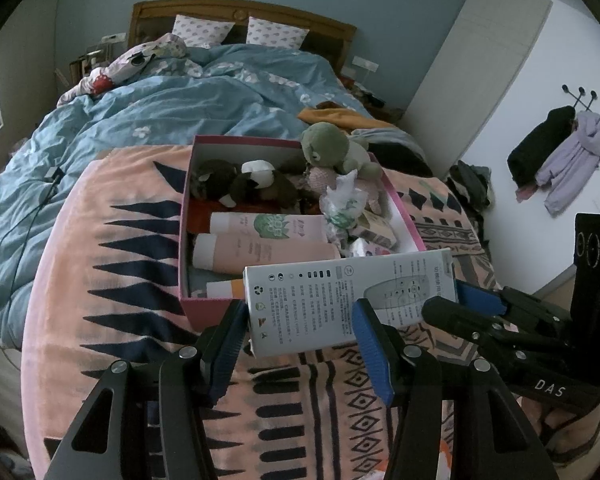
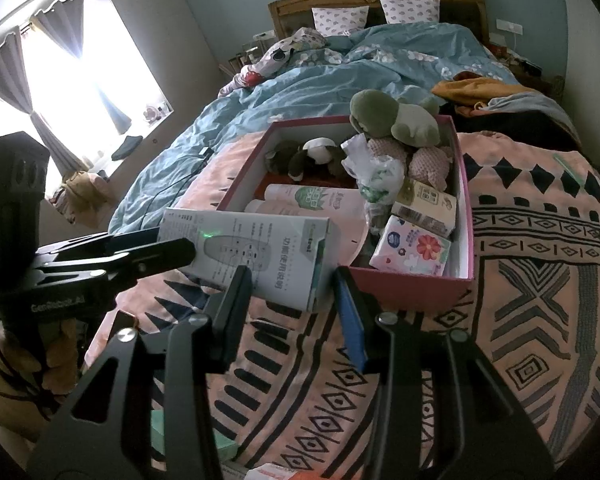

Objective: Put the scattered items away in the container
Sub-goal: 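Bring the white remote box with both grippers over the pink box opening, then lower the white remote box with both grippers into the pink box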

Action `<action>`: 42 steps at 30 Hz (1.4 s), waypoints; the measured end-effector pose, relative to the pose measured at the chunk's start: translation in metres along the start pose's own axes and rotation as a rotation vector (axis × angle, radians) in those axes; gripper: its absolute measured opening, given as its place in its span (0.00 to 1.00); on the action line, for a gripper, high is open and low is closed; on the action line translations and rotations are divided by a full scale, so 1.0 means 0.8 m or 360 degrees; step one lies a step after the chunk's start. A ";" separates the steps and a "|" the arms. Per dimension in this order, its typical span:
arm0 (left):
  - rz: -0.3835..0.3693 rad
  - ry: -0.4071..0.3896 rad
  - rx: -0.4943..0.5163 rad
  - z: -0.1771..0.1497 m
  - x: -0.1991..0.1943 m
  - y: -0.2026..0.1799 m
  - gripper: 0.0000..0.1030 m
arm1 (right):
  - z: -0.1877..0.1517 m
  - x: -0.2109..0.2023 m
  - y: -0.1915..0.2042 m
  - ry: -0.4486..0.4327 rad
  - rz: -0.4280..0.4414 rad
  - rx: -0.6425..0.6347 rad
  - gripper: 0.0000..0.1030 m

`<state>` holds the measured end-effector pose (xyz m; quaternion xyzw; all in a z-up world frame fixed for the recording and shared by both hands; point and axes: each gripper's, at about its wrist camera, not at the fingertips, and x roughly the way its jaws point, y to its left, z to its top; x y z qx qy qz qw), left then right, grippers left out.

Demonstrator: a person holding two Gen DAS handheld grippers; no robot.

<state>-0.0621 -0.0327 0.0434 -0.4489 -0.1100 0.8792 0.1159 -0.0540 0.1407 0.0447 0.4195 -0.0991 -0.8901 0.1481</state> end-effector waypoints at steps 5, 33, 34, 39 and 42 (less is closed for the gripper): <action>-0.0001 0.0001 -0.0006 0.003 0.003 0.003 0.53 | 0.003 0.003 -0.002 0.0002 -0.0002 0.0001 0.44; 0.0041 0.0019 -0.0010 0.025 0.030 0.018 0.53 | 0.022 0.037 -0.015 0.0014 0.0000 0.0034 0.44; 0.0046 0.0020 -0.0009 0.027 0.031 0.018 0.53 | 0.022 0.039 -0.016 0.0017 -0.0002 0.0036 0.44; 0.0068 0.0020 -0.0008 0.033 0.038 0.021 0.53 | 0.024 0.047 -0.018 0.0026 0.0004 0.0059 0.44; 0.0072 0.0023 -0.0010 0.036 0.043 0.022 0.53 | 0.026 0.052 -0.020 0.0031 0.0003 0.0069 0.44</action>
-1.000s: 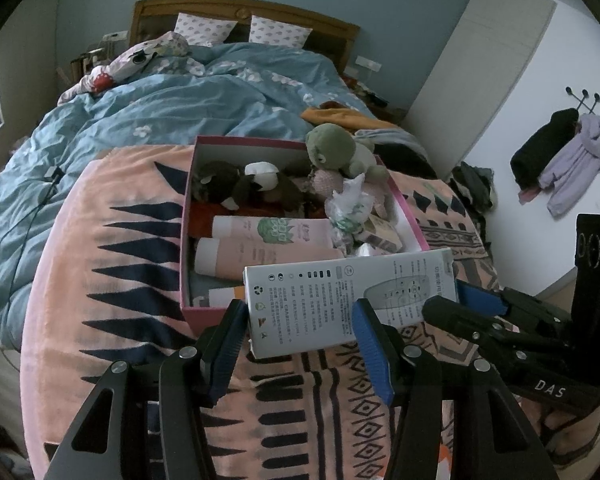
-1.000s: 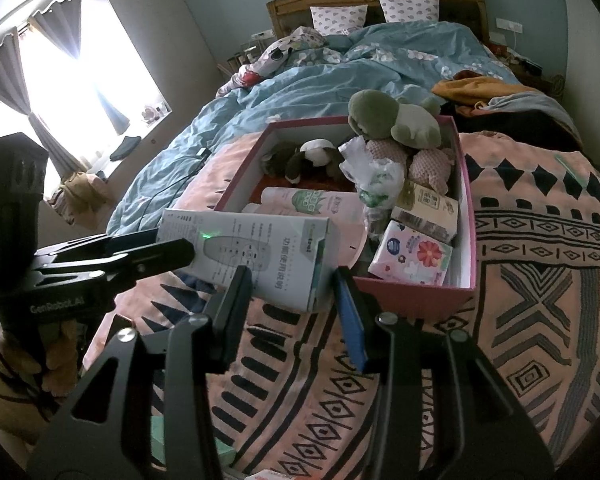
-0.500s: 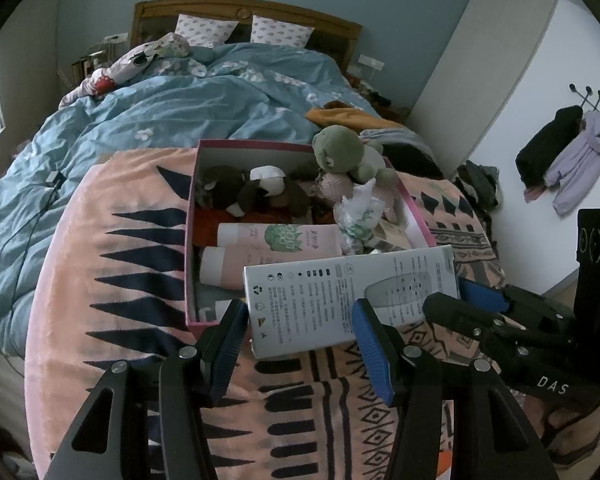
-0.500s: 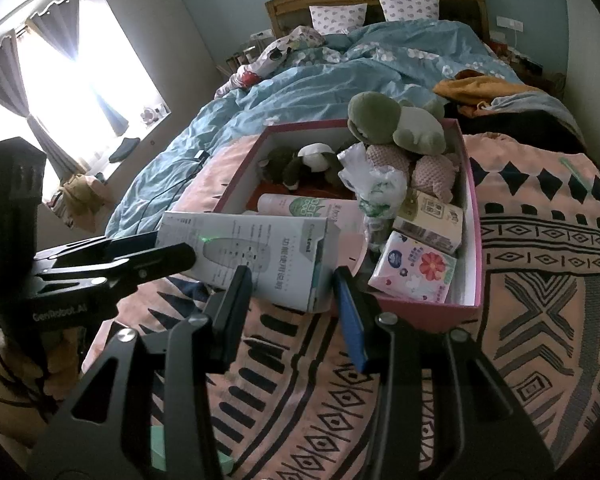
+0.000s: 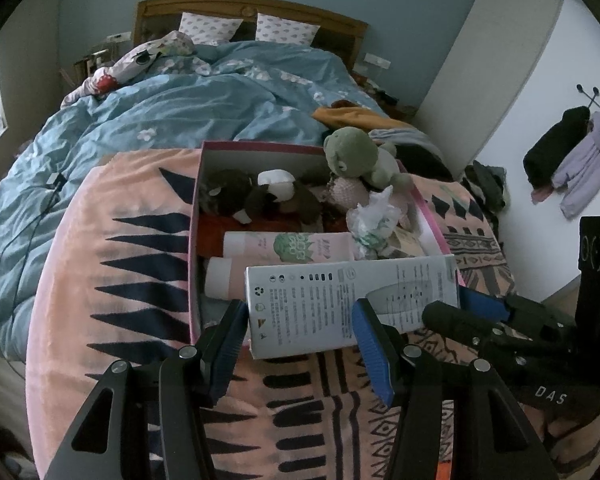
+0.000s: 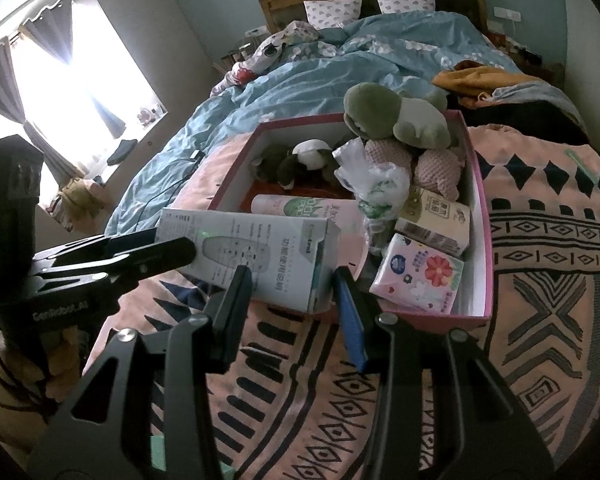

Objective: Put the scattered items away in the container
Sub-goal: 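Lower the white remote box with both grippers into the pink box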

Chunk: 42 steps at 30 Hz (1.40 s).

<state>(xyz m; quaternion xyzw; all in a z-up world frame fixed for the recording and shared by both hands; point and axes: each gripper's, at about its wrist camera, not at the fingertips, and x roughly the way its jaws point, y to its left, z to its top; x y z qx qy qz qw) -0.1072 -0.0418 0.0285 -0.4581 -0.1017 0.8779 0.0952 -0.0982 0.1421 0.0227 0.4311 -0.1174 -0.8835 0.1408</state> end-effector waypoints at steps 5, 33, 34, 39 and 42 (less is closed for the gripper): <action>0.0006 0.0021 -0.0008 0.002 0.009 0.003 0.53 | 0.003 0.010 -0.004 0.0016 -0.0014 0.0013 0.44; 0.0064 0.0129 -0.0044 0.006 0.056 0.019 0.53 | 0.010 0.064 -0.017 0.0141 -0.0051 0.0027 0.44; 0.0069 0.0133 -0.0046 0.005 0.058 0.020 0.53 | 0.009 0.066 -0.017 0.0147 -0.0052 0.0025 0.44; 0.0075 0.0148 -0.0059 0.003 0.064 0.025 0.53 | 0.007 0.076 -0.017 0.0178 -0.0074 0.0000 0.44; 0.0065 0.0153 -0.0079 0.001 0.066 0.028 0.53 | 0.007 0.082 -0.017 0.0196 -0.0083 -0.0001 0.44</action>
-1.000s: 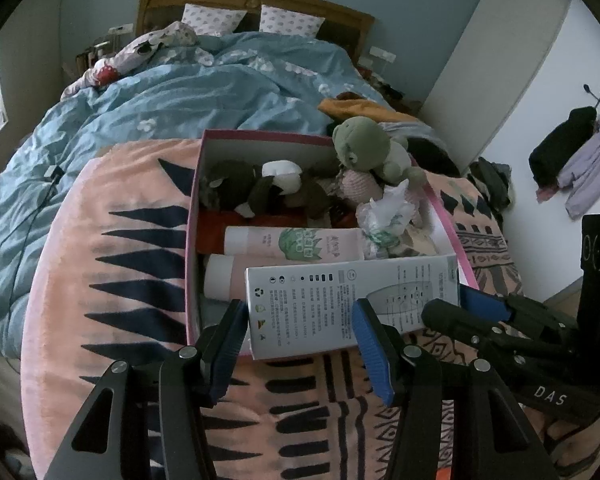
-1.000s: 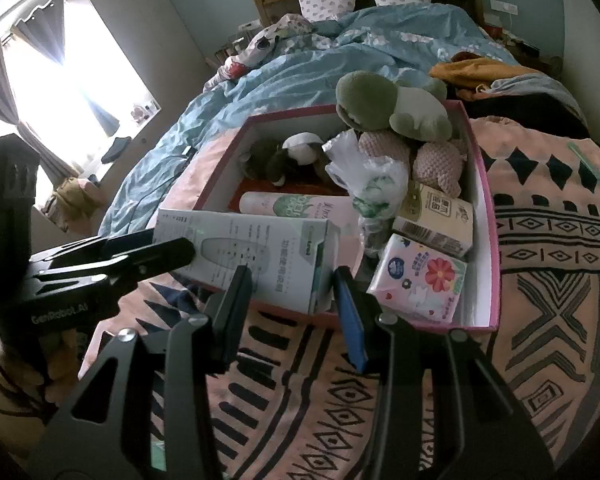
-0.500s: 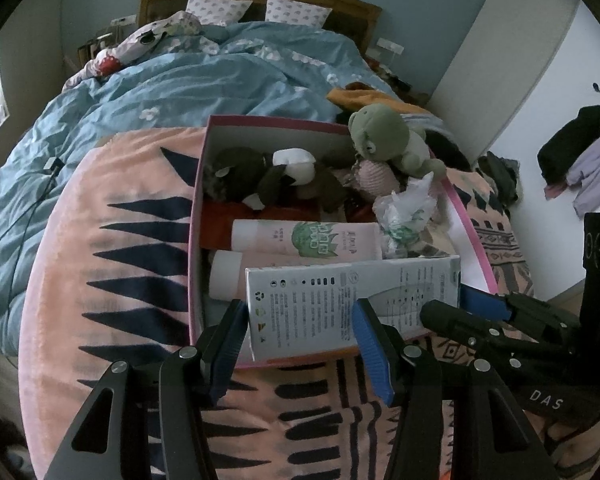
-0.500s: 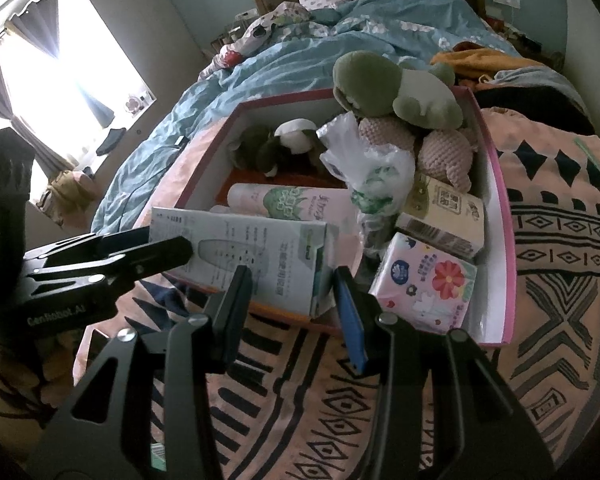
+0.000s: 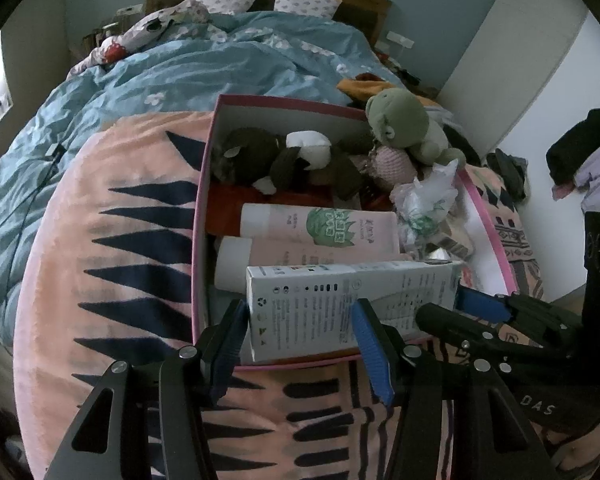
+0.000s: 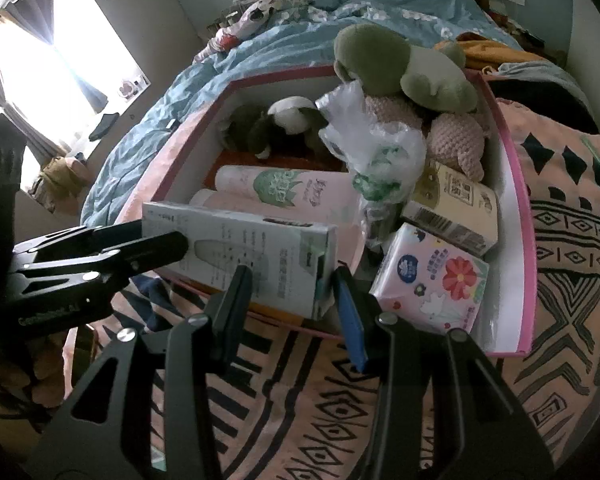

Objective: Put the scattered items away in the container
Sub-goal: 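Lower the white remote box with both grippers into the pink box, then open both grippers to release the white remote box in the pink box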

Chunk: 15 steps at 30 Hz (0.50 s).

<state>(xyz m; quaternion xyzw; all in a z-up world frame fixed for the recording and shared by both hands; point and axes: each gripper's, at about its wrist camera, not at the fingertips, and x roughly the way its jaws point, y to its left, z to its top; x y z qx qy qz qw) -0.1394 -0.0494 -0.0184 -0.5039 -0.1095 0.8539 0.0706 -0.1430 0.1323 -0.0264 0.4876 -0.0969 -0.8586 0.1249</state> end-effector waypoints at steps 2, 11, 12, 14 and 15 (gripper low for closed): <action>-0.0001 0.0002 -0.0007 -0.001 0.001 0.000 0.53 | 0.000 0.003 0.001 0.0012 -0.0018 -0.0010 0.44; -0.0028 -0.0029 -0.0005 -0.003 -0.002 -0.003 0.53 | 0.002 0.003 0.002 -0.0002 -0.0053 -0.0022 0.44; -0.0028 -0.0035 -0.0002 -0.003 -0.003 -0.003 0.53 | 0.002 0.001 0.001 -0.0013 -0.0066 -0.0024 0.44; -0.0035 -0.0047 0.0005 -0.003 -0.004 -0.005 0.53 | 0.004 -0.005 0.003 -0.0044 -0.0091 -0.0033 0.44; -0.0040 -0.0053 0.0009 -0.003 -0.005 -0.006 0.53 | 0.004 -0.007 0.003 -0.0060 -0.0093 -0.0036 0.44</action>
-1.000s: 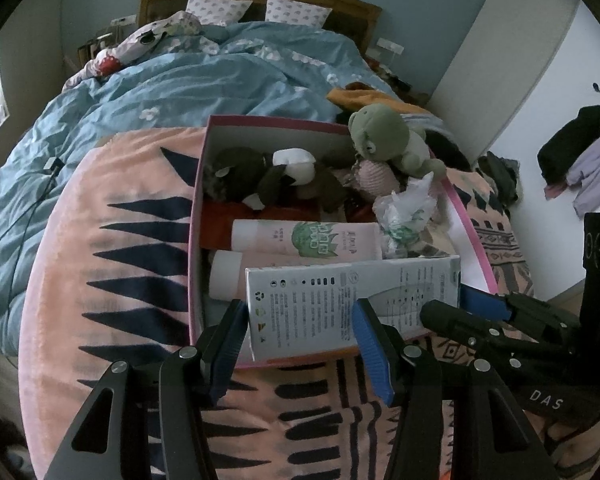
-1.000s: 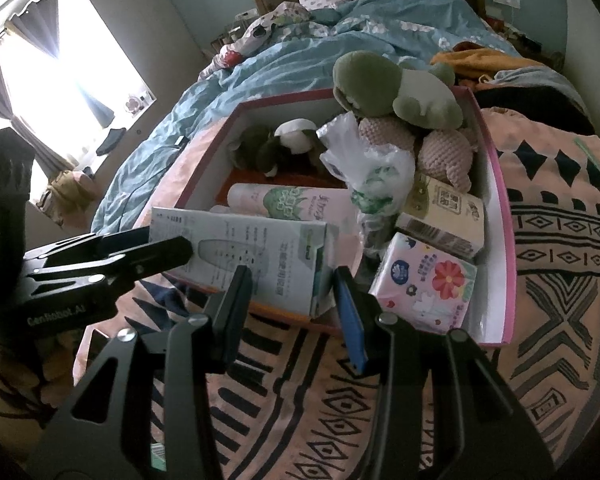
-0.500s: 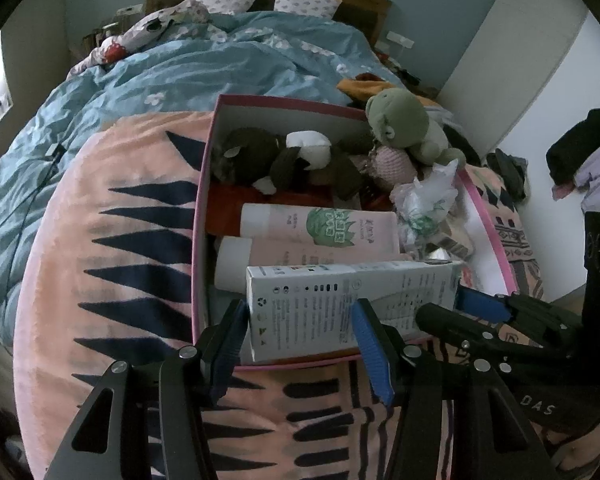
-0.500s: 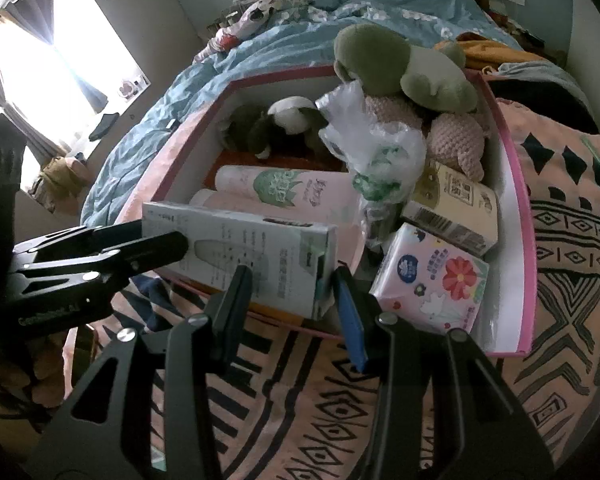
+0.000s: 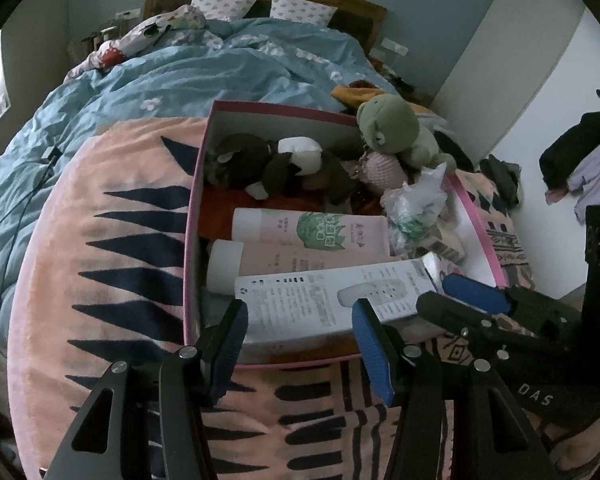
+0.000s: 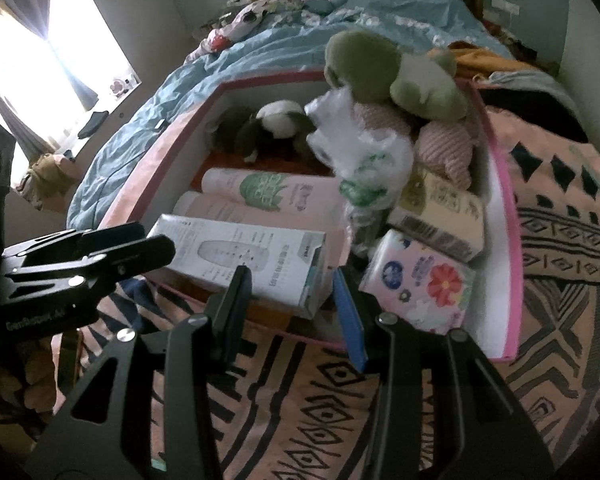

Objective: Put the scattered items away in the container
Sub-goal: 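Open both grippers to release the white remote box in the pink box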

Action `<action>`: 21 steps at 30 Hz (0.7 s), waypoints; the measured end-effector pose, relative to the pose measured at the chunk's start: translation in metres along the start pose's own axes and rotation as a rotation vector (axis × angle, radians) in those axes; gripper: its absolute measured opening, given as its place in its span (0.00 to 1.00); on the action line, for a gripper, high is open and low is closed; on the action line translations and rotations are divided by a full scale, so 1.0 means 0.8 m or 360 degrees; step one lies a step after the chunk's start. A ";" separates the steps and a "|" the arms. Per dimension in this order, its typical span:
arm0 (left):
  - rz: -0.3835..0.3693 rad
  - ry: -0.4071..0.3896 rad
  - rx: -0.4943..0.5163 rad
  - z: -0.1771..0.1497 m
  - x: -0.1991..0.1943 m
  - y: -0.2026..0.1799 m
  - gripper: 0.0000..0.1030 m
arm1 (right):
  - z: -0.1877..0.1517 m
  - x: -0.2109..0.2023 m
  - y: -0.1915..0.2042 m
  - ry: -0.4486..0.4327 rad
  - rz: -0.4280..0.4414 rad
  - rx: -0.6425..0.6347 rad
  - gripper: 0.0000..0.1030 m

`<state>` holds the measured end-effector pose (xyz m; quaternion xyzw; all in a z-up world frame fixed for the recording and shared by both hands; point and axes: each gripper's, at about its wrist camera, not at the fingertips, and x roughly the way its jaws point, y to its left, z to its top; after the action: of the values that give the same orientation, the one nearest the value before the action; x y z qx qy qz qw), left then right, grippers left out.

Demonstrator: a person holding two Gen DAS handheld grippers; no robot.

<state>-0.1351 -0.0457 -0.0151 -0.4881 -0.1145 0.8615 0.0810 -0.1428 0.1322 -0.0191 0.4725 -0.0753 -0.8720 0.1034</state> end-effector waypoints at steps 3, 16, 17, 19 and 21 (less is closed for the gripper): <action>-0.0015 -0.0009 0.0011 -0.001 -0.002 -0.003 0.55 | 0.002 -0.002 0.004 -0.0013 0.0014 -0.0029 0.44; -0.0121 -0.0129 0.0027 -0.034 -0.054 -0.003 0.62 | -0.021 -0.016 0.005 -0.0001 0.0053 -0.0046 0.44; -0.0127 -0.0140 0.0032 -0.041 -0.062 -0.001 0.64 | -0.025 -0.022 0.005 -0.0013 0.0062 -0.0048 0.44; -0.0127 -0.0140 0.0037 -0.052 -0.072 0.003 0.64 | -0.036 -0.036 0.004 -0.0031 0.0099 -0.0052 0.44; -0.0110 -0.0117 0.0046 -0.067 -0.080 0.007 0.64 | -0.049 -0.050 0.006 -0.0046 0.0128 -0.0067 0.44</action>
<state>-0.0562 -0.0609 0.0094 -0.4507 -0.1218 0.8770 0.1135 -0.0880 0.1361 -0.0069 0.4541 -0.0773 -0.8753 0.1470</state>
